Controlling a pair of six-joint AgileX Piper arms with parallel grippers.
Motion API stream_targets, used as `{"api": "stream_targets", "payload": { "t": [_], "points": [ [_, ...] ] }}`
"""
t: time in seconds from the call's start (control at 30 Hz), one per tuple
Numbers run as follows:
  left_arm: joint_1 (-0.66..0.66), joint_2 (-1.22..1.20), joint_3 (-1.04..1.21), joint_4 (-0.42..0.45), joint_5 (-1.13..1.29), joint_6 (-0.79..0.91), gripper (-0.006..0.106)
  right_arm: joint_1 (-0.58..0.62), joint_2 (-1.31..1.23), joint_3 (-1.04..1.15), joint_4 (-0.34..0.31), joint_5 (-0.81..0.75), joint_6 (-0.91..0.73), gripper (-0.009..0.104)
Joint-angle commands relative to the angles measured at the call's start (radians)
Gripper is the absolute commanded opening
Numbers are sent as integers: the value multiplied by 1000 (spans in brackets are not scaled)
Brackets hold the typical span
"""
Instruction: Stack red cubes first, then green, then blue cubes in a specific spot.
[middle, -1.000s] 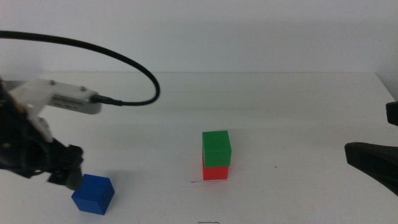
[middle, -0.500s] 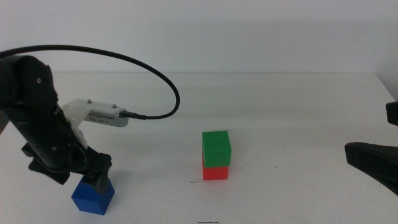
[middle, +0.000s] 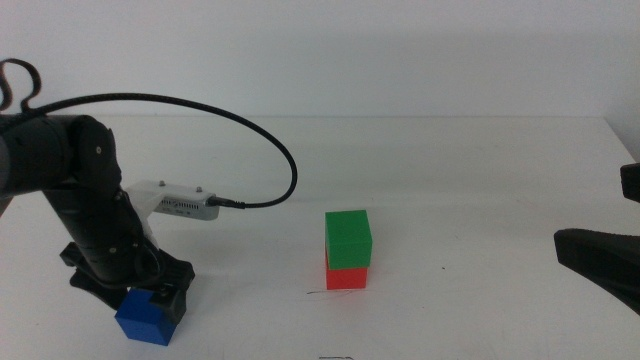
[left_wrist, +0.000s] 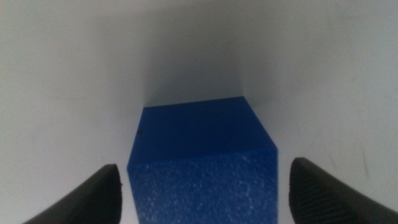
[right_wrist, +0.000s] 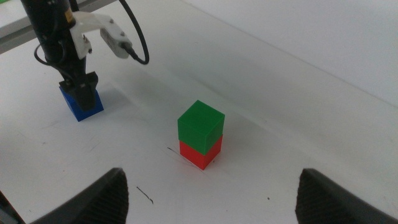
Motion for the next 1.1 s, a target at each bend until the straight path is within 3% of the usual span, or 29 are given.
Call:
{"api": "stream_targets", "payload": {
  "t": [0.0, 0.17, 0.43, 0.57, 0.77, 0.97, 1.07],
  "points": [
    [-7, -18, -27, -19, 0, 3, 85, -8, -1, -28, -19, -68, -13, 94],
    [-7, 11, -27, -37, -8, 3, 69, -8, -1, -28, -19, -68, -13, 94],
    [-6, -24, -90, -68, 71, -56, 27, -8, -1, -28, -19, -68, -13, 94],
    [-20, -84, -159, -75, 159, -139, 13, -8, -1, -28, -19, -68, -13, 94],
    [-102, -134, -314, -40, 321, -353, 2, -8, -1, -28, -19, -68, -13, 94],
    [-251, -104, -497, 112, 389, -634, 0, -8, -1, -28, -19, -68, -13, 94],
    [-325, -72, -557, 142, 389, -740, 0, -8, -1, -28, -19, -68, -13, 94]
  ]
}}
